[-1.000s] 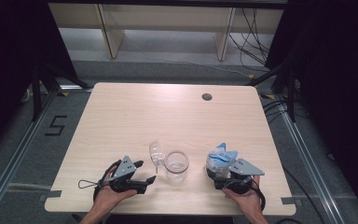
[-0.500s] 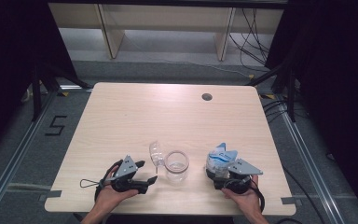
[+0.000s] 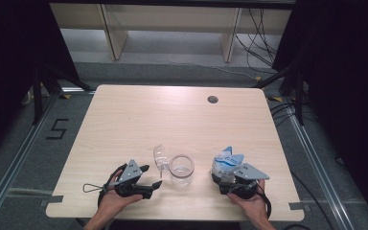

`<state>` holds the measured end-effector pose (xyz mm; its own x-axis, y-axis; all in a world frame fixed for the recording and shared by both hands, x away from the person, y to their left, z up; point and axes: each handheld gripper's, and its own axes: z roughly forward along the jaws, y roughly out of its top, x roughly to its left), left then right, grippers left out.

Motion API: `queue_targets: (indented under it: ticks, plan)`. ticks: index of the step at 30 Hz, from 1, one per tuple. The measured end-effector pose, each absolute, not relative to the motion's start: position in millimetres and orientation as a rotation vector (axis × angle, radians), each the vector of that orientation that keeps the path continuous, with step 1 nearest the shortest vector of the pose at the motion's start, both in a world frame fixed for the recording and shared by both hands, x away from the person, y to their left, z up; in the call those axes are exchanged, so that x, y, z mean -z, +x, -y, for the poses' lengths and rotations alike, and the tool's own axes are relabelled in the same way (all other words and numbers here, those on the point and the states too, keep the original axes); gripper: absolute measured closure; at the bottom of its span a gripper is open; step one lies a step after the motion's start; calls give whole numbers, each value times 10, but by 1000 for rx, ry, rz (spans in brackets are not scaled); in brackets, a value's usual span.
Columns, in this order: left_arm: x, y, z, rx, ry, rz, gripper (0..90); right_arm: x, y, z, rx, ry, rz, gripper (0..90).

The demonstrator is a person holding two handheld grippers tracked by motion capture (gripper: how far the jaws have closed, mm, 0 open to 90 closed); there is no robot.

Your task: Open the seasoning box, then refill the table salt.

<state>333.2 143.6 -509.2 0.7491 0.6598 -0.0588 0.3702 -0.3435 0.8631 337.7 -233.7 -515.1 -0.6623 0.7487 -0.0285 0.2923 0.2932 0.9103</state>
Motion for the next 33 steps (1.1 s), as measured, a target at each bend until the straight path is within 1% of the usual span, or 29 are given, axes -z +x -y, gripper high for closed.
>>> queue_targets:
  ticks: [2,3,7,10,15,17,21,23,26,27,29,33]
  plan:
    - [5091,3332,-1437,-373,1970,-777,243,5146,3371,2337,-1330,939,-2107,246]
    - [5091,3332,-1437,-371,1967,-776,243,5138,3328,2317,-1334,1013,-2130,245]
    - [5092,3334,-1439,-372,1966,-777,243,5146,3379,2331,-1331,935,-2097,235]
    - [5095,3328,-1427,-370,1959,-779,243,5143,3355,2306,-1360,998,-2108,233]
    - [5096,3324,-1429,-363,1956,-772,243,5147,3403,2311,-1386,942,-2078,241]
    - [5090,3330,-1443,-370,1964,-756,243,5145,3372,2286,-1403,1007,-2084,245]
    - [5085,3314,-1447,-378,1967,-764,243,5153,3405,2283,-1434,978,-2075,269]
    - [5082,3314,-1449,-379,1968,-769,244,5152,3410,2287,-1437,969,-2078,315]
    - [5088,3307,-1446,-378,1962,-775,244,5154,3423,2291,-1436,940,-2070,336]
    - [5088,3303,-1448,-378,1964,-773,244,5148,3427,2290,-1439,934,-2073,356]
    - [5089,3301,-1451,-378,1966,-773,244,5136,3392,2283,-1428,1001,-2087,363]
    - [5090,3301,-1451,-377,1965,-774,244,5118,3396,2276,-1423,992,-2103,382]
